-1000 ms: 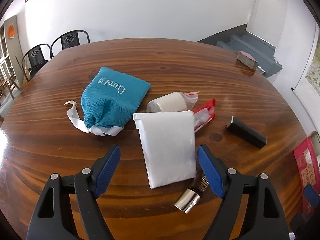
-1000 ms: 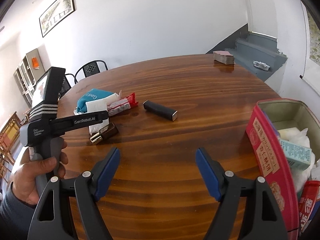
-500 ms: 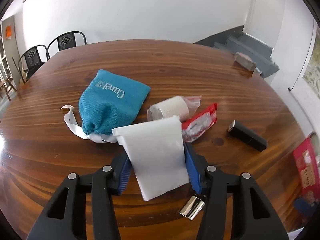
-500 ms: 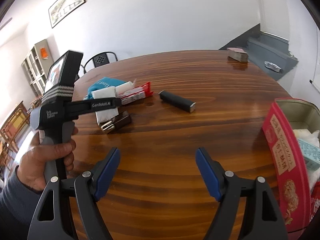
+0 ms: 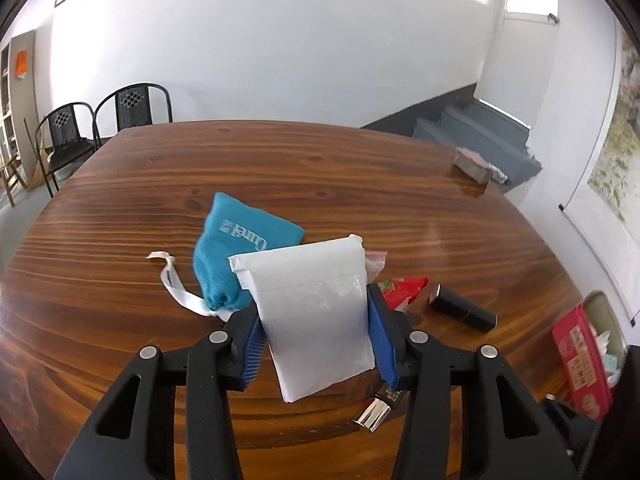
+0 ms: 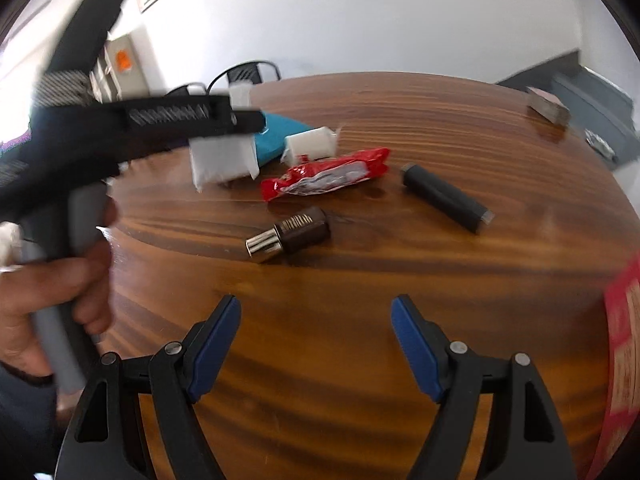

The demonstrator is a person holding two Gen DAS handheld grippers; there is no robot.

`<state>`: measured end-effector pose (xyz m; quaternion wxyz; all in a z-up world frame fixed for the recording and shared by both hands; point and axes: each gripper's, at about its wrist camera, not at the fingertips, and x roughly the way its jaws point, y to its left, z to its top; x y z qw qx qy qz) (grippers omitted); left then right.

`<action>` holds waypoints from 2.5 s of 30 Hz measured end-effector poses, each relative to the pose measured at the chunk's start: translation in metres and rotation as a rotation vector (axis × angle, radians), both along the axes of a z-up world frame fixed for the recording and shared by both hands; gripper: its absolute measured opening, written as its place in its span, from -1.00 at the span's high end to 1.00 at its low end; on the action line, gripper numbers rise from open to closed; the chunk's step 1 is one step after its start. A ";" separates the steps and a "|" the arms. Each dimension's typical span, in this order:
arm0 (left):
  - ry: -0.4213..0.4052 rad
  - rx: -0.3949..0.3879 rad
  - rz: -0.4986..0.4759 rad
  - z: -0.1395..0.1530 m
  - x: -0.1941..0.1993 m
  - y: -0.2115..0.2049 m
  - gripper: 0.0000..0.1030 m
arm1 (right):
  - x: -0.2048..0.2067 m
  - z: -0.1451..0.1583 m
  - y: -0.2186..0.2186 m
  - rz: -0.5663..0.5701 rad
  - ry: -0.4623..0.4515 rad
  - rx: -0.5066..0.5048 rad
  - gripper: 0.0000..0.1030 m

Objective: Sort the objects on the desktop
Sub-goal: 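Grasp white tissue pack with left tool while right tool grasps dark cosmetic bottle, then carry tissue pack and cosmetic bottle into the red tin box and release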

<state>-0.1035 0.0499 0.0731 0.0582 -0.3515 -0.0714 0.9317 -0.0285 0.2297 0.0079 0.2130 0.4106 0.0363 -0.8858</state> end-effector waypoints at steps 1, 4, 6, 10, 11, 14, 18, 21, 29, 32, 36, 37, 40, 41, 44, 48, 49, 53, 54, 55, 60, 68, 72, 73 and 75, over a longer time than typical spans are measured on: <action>0.001 0.006 0.005 0.001 0.000 -0.003 0.04 | -0.004 -0.001 -0.006 0.020 0.009 0.018 -0.57; 0.002 0.025 0.016 0.004 -0.002 -0.009 0.04 | -0.017 -0.004 -0.022 0.077 0.027 0.069 -0.57; 0.003 0.033 0.021 0.006 -0.002 -0.012 0.04 | -0.023 -0.005 -0.027 0.097 0.023 0.081 -0.57; -0.004 0.042 0.031 0.004 -0.003 -0.015 0.04 | -0.037 -0.007 -0.037 0.115 0.012 0.100 -0.57; -0.008 0.041 0.032 0.003 -0.004 -0.015 0.04 | -0.039 -0.008 -0.037 0.120 0.006 0.100 -0.57; -0.023 0.039 0.036 -0.001 -0.006 -0.015 0.04 | -0.042 -0.011 -0.040 0.142 -0.013 0.109 -0.57; -0.031 0.034 0.037 -0.004 -0.006 -0.015 0.03 | -0.039 -0.010 -0.043 0.161 -0.012 0.115 -0.50; -0.036 0.030 0.032 -0.006 -0.005 -0.012 0.03 | -0.036 -0.010 -0.043 0.148 0.002 0.138 -0.27; -0.026 0.033 0.025 -0.002 -0.003 -0.012 0.03 | -0.028 -0.006 -0.021 0.076 -0.012 0.081 -0.27; -0.022 0.035 0.022 0.000 -0.002 -0.010 0.04 | -0.018 0.001 -0.011 0.047 0.000 0.064 -0.27; -0.020 0.031 0.009 0.001 0.000 -0.005 0.04 | -0.001 0.012 0.002 0.008 0.033 0.040 -0.27; -0.020 0.030 0.005 0.001 0.000 -0.003 0.04 | 0.004 0.015 0.007 -0.009 0.042 0.033 -0.27; -0.020 0.025 -0.009 0.001 0.002 0.004 0.04 | 0.010 0.021 0.020 -0.050 0.065 0.020 -0.27; -0.020 0.024 -0.014 0.001 0.003 0.005 0.04 | 0.017 0.023 0.024 -0.068 0.076 0.019 -0.27; -0.019 0.014 -0.034 0.000 0.005 0.015 0.04 | 0.028 0.030 0.039 -0.127 0.114 0.025 -0.27; -0.031 0.020 -0.072 -0.002 0.007 0.027 0.04 | 0.044 0.039 0.070 -0.230 0.174 0.023 -0.27; -0.030 0.014 -0.082 -0.003 0.008 0.031 0.04 | 0.045 0.040 0.074 -0.246 0.181 0.015 -0.27; -0.031 0.000 -0.125 -0.004 0.013 0.049 0.04 | 0.066 0.057 0.104 -0.337 0.235 -0.012 -0.27; -0.033 -0.002 -0.138 -0.004 0.015 0.054 0.04 | 0.072 0.061 0.111 -0.354 0.245 -0.017 -0.27; -0.033 -0.004 -0.145 -0.004 0.016 0.058 0.04 | 0.077 0.065 0.120 -0.377 0.257 -0.024 -0.27; -0.045 -0.009 -0.191 -0.008 0.024 0.079 0.04 | 0.100 0.078 0.154 -0.464 0.296 -0.026 -0.27; -0.038 -0.002 -0.250 -0.003 0.037 0.110 0.04 | 0.134 0.078 0.236 -0.686 0.295 0.010 -0.27; -0.034 -0.003 -0.287 0.000 0.042 0.130 0.04 | 0.144 0.074 0.268 -0.766 0.280 0.002 -0.27; -0.035 -0.004 -0.295 0.000 0.043 0.135 0.04 | 0.146 0.072 0.273 -0.780 0.281 0.003 -0.27; -0.039 -0.009 -0.316 -0.001 0.047 0.146 0.04 | 0.151 0.070 0.281 -0.798 0.279 -0.003 -0.27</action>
